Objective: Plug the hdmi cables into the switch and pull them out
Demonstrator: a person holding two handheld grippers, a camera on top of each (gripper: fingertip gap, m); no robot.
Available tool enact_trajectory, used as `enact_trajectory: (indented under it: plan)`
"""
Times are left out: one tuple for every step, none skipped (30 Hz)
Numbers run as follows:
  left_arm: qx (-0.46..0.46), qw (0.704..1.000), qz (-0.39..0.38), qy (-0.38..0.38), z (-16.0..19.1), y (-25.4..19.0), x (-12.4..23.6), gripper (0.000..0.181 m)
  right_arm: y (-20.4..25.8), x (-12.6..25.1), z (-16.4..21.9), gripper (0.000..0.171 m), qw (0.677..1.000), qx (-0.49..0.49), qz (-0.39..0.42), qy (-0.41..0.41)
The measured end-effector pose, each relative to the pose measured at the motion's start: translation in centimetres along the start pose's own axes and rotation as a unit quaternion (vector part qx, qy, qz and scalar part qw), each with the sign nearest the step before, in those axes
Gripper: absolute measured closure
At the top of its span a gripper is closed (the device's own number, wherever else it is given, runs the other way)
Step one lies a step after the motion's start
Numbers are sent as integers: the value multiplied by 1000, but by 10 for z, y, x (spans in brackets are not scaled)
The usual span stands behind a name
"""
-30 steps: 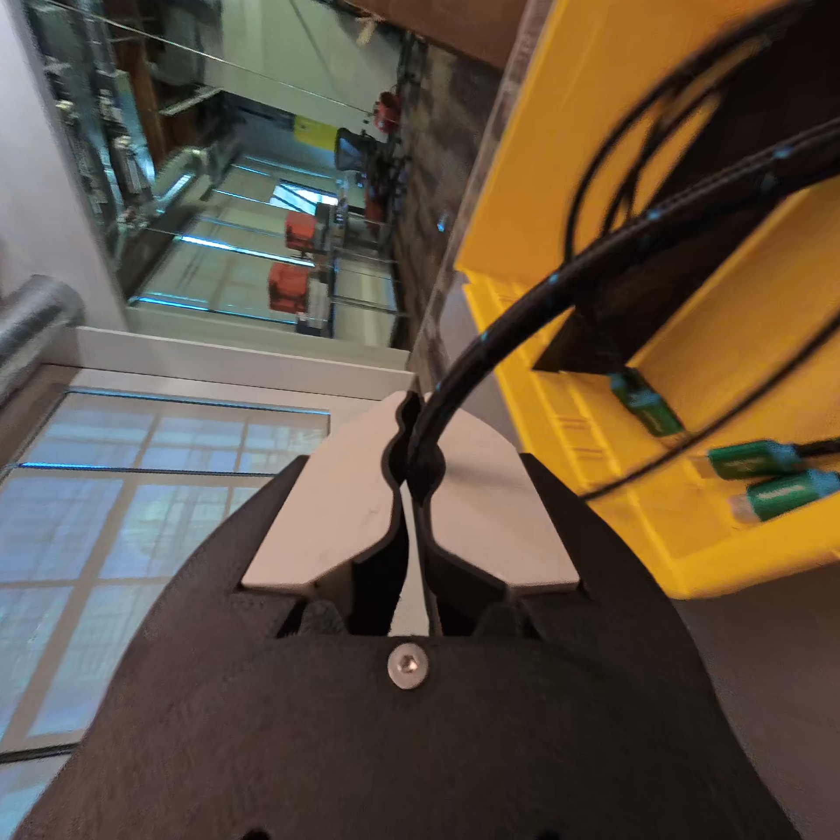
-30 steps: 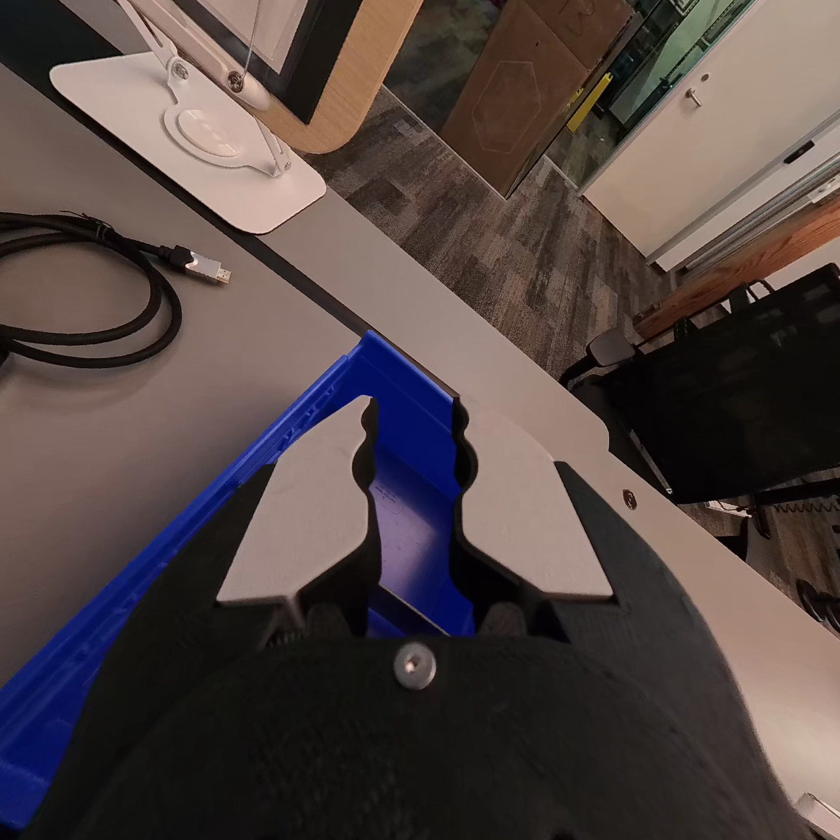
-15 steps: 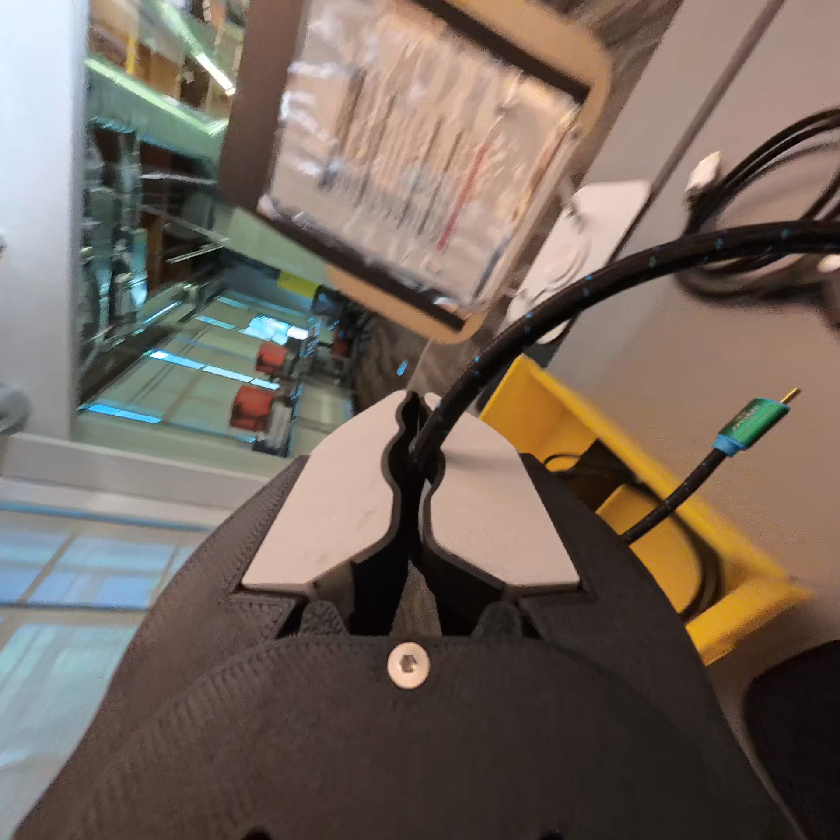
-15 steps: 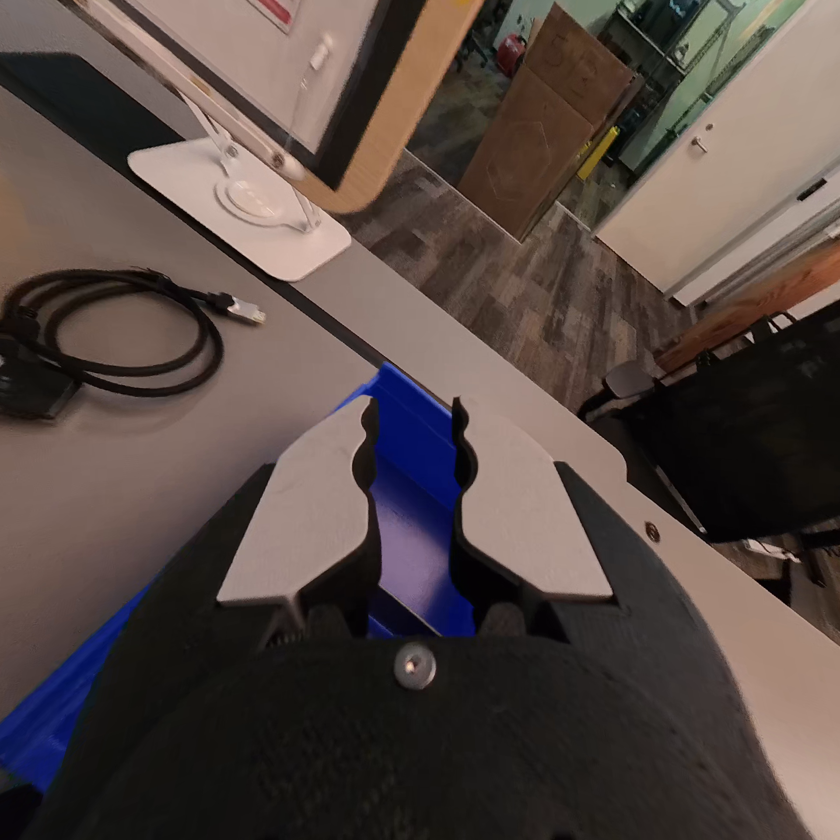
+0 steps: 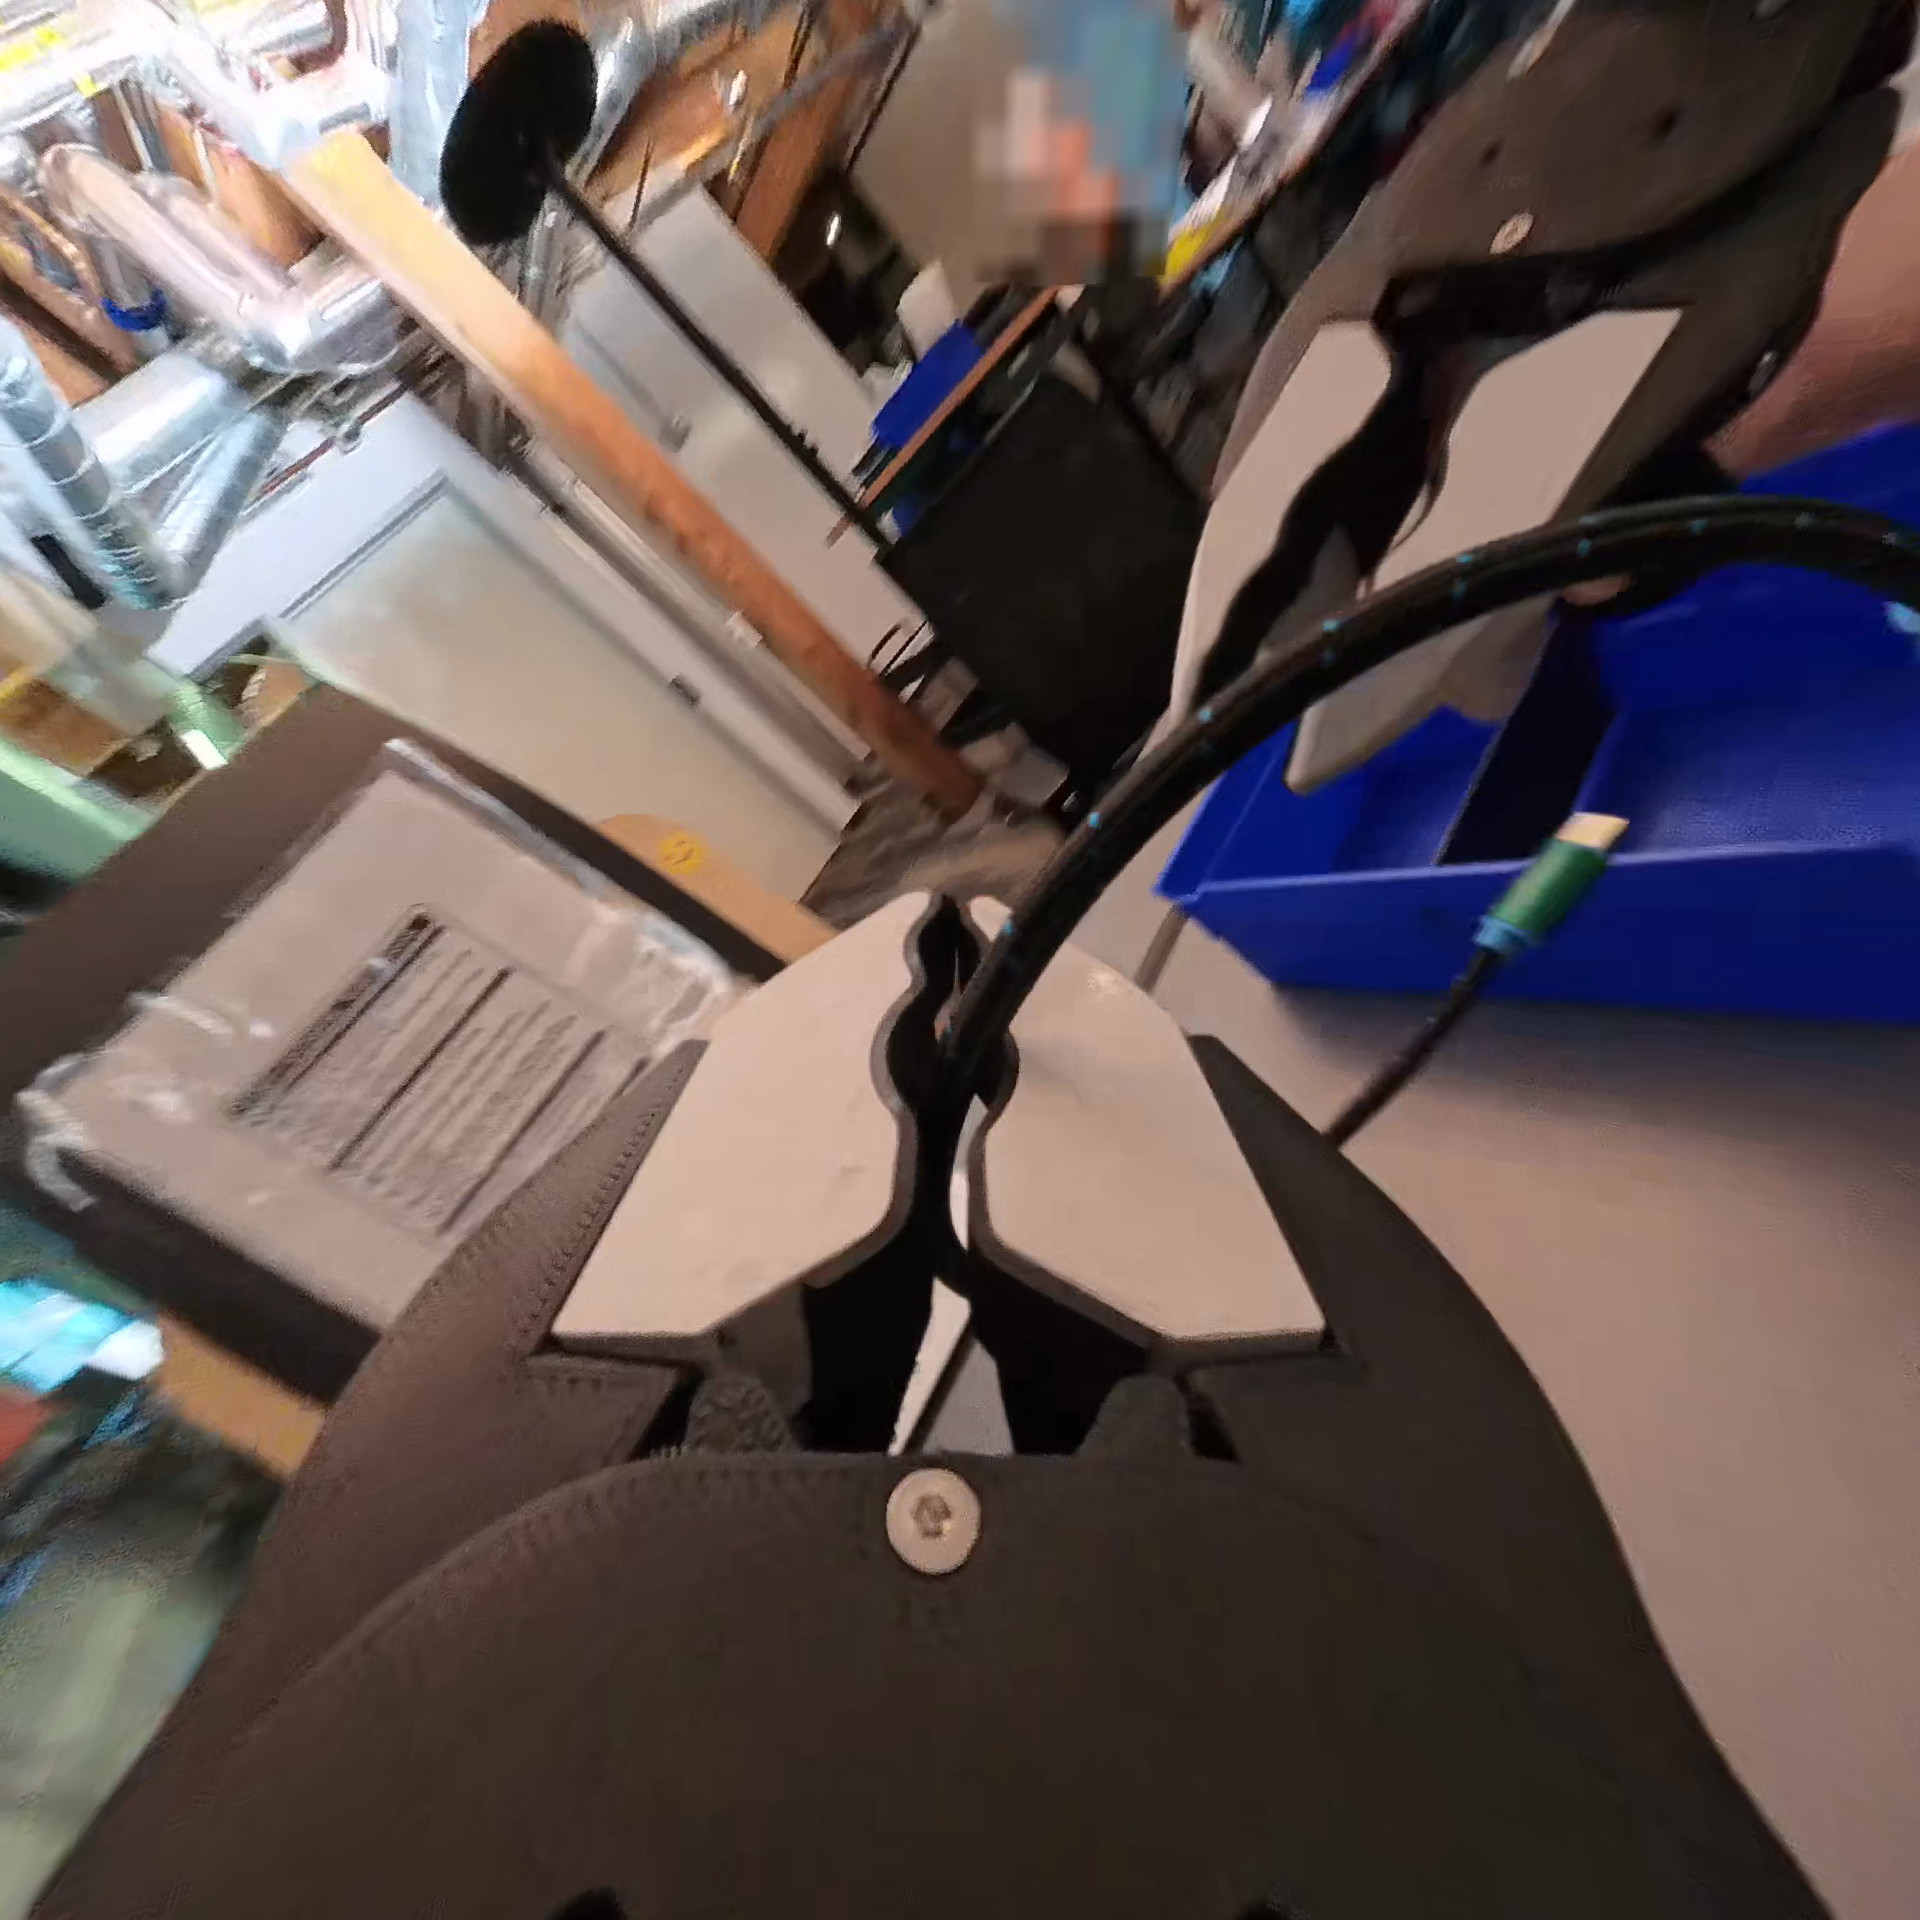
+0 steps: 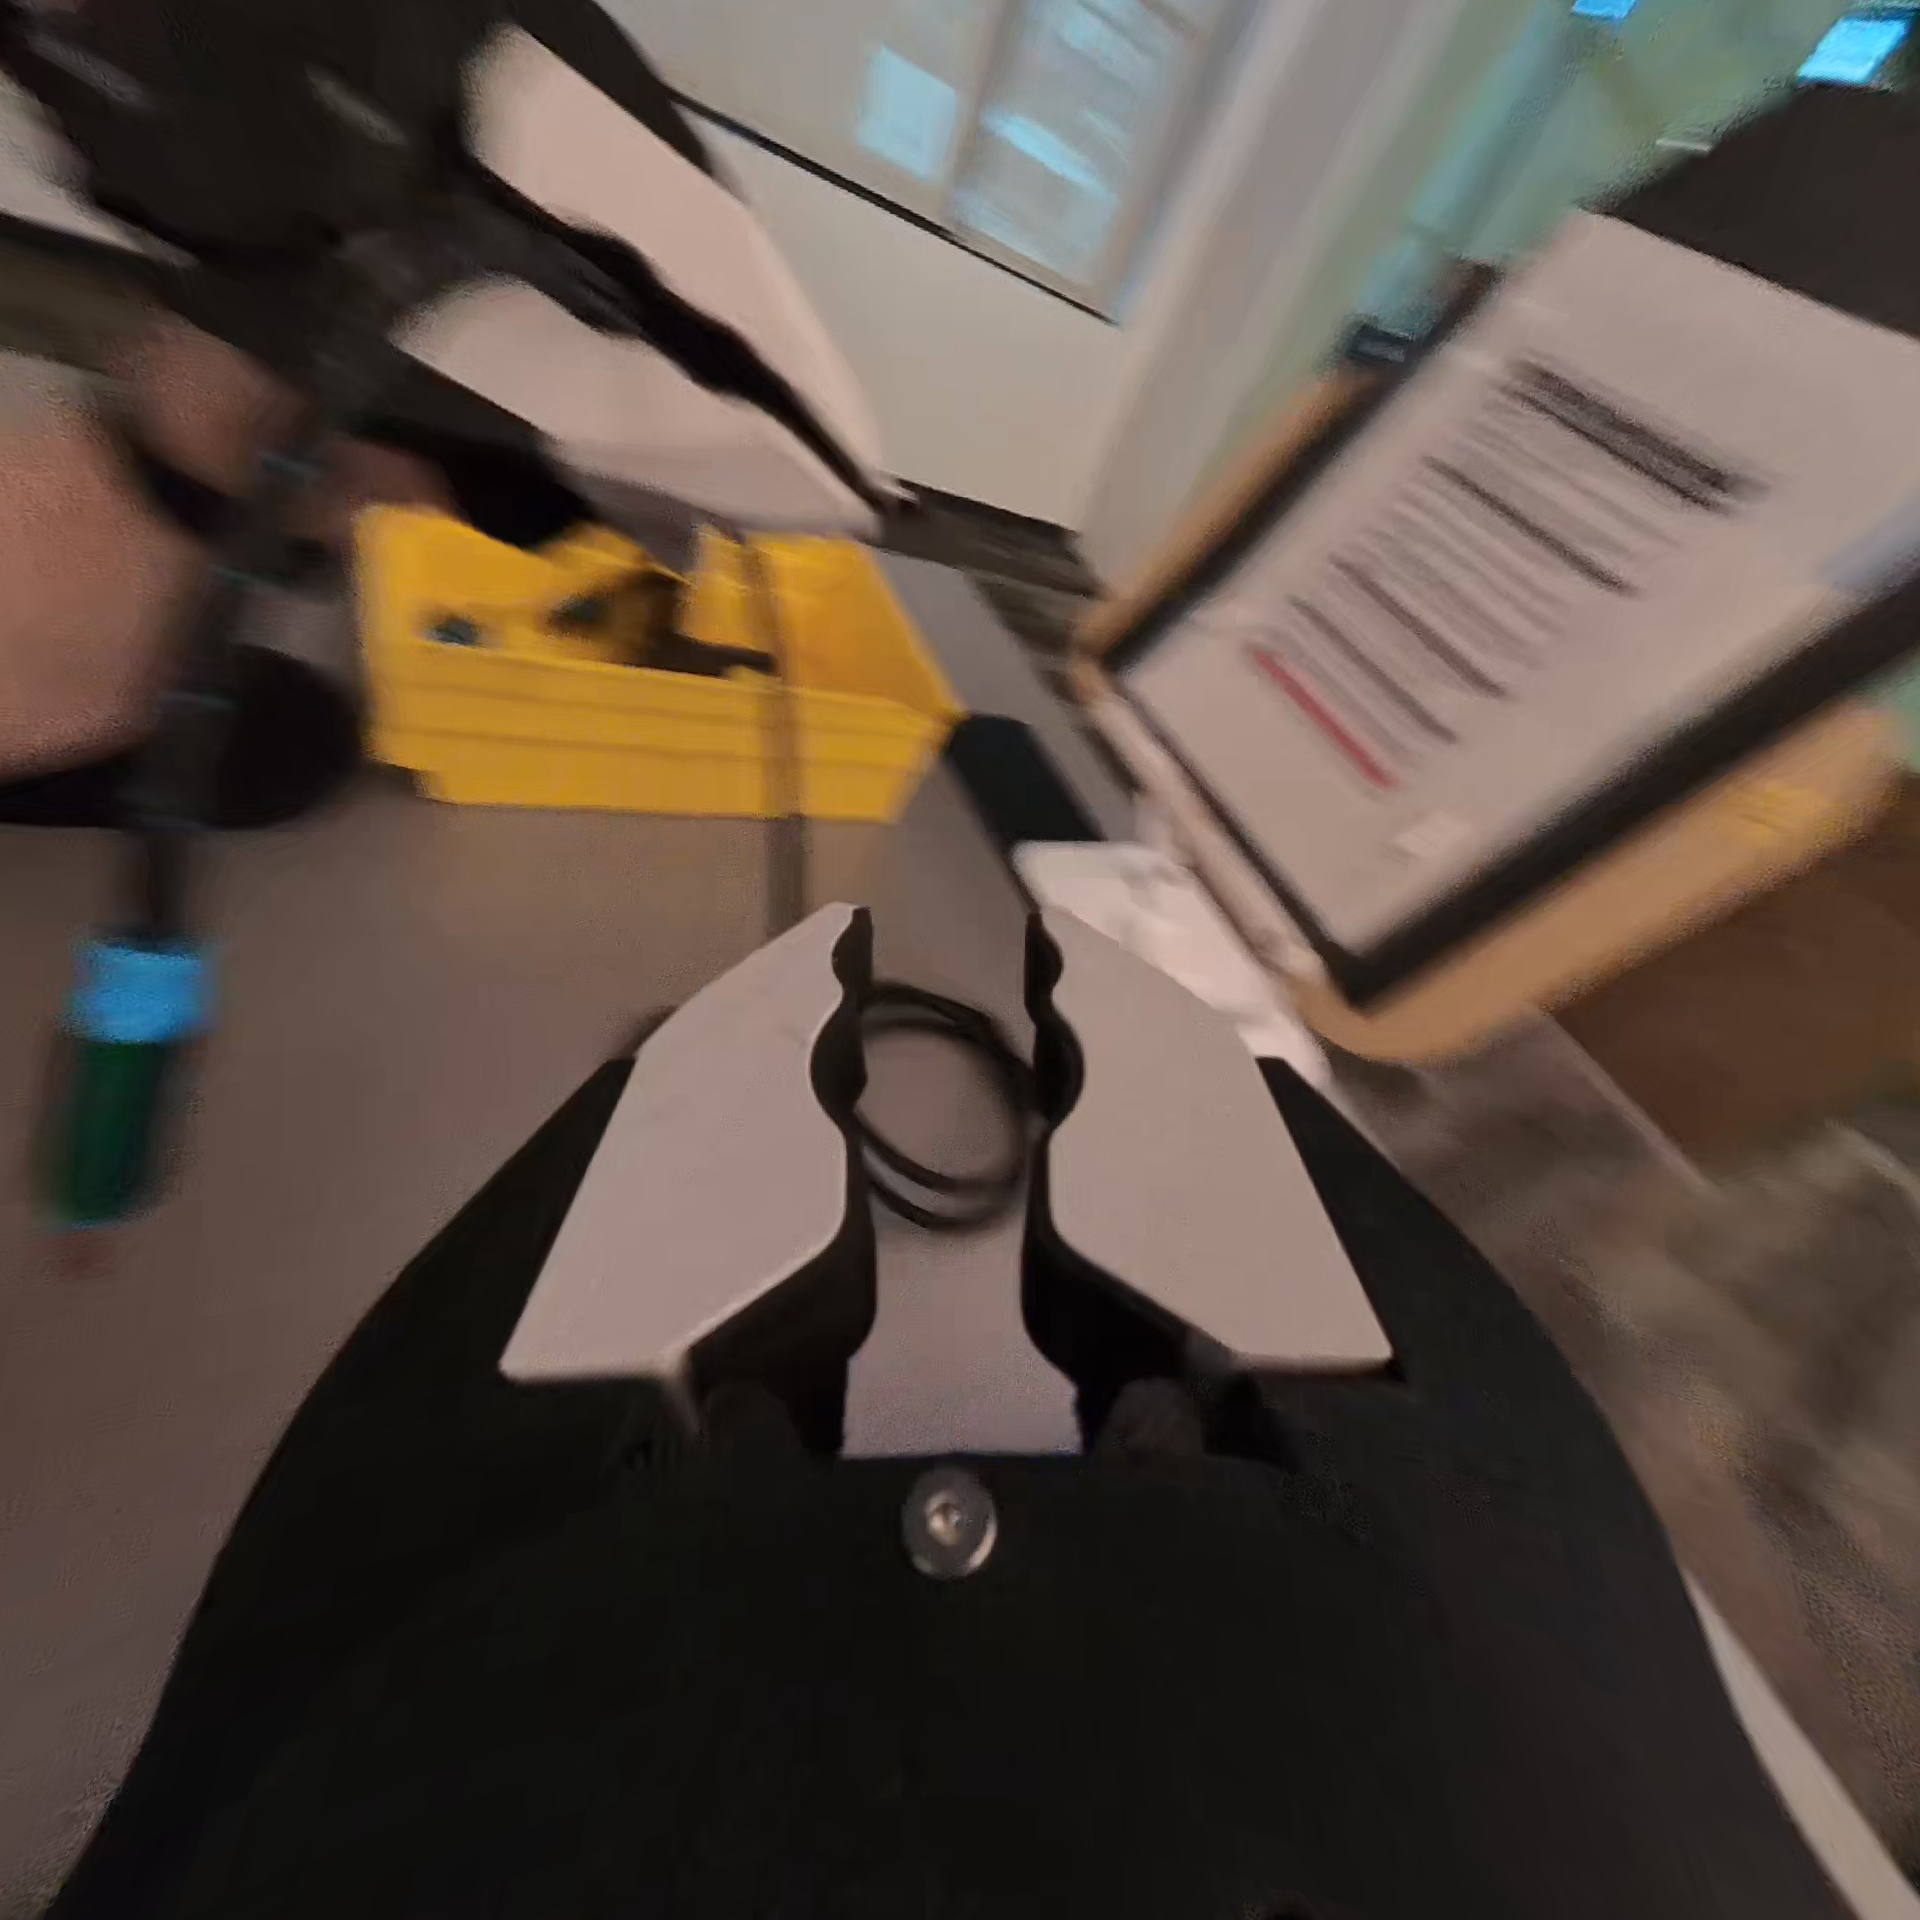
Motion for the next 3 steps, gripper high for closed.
enact_trajectory:
  plan:
    - [23, 999, 18, -21, 4, -3, 2, 181, 15, -9, -9, 146, 998, -6, -56, -24]
    - [37, 998, 39, -32, 9, -5, 2, 181, 27, -17, -17, 147, 994, -13, -98, -47]
    - [46, 997, 53, -24, 18, -5, 2, 181, 37, -24, -24, 147, 988, -28, -135, -68]
Point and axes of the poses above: each gripper's, where its closed fingertips meet, x back along the fingers, z out of its underside, y = z × x across the jaws, the point moved 3 cm from there along x, back along the fingers, and after that the axes turned 12 degrees about -z, right-handed, at the moved point
